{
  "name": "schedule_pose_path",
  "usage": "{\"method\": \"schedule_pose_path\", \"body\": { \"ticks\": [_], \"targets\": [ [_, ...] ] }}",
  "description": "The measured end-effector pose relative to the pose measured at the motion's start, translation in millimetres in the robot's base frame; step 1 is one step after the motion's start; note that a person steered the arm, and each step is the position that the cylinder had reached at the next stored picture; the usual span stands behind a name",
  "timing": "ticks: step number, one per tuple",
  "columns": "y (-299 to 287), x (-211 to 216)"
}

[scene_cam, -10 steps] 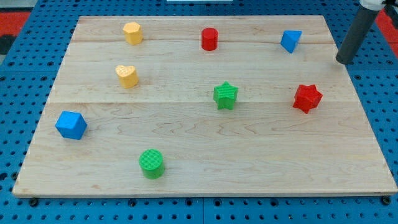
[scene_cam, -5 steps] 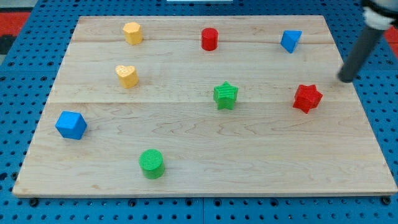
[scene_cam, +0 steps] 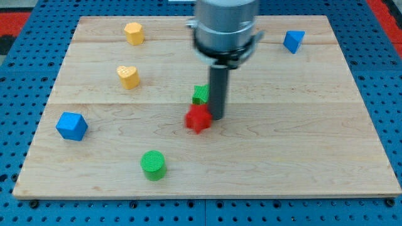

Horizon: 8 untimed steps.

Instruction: Push the red star below the blue cube

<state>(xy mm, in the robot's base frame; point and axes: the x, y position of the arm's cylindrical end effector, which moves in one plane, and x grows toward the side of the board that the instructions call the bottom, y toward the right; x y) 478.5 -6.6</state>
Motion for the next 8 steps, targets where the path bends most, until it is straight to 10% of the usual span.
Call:
{"method": "schedule_pose_path", "body": {
  "ticks": [8],
  "targets": [
    [-174.5, 68.3]
  ]
}}
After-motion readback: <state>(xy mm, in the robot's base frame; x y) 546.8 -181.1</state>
